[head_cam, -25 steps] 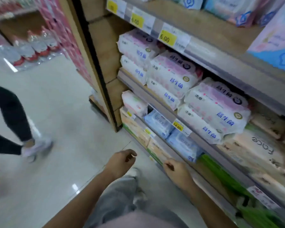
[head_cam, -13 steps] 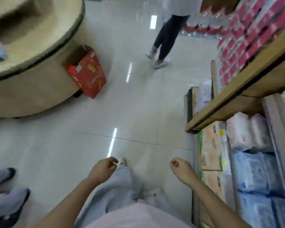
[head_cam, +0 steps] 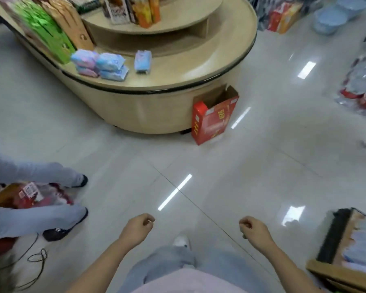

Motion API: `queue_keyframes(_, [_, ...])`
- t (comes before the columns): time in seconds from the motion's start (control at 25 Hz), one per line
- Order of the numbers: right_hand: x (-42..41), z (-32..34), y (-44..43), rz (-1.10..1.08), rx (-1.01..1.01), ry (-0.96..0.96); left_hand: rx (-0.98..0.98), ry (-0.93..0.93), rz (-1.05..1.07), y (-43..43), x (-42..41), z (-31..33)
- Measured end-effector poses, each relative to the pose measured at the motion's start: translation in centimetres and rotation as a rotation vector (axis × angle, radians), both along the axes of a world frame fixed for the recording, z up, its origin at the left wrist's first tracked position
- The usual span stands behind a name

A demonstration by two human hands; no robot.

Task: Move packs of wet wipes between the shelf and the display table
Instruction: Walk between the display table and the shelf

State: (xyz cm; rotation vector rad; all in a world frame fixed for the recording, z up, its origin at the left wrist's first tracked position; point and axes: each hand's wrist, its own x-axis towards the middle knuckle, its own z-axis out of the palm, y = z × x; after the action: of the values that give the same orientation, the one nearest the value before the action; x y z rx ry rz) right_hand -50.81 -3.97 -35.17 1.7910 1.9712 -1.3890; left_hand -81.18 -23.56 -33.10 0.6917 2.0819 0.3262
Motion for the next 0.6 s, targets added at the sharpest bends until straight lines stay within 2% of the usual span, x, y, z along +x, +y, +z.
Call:
queue_keyframes(0.24, [-6.2,-0.3,8.3,0.033,-0.036,-0.043,0.095,-0.011,0.136,9.1,-8.1,0.8])
queue_keyframes(0.4, [-12.0,-1.6,16.9,0.072,-0.061,-0.061,0.117,-0.001,0.179,16.1,-13.3,-0.3])
queue_keyframes(0.6, [-23.0,-0.4,28.1,0.299,-0.083,-0.110,0.054,-0.008,0.359,21.8,-18.4,-1.3])
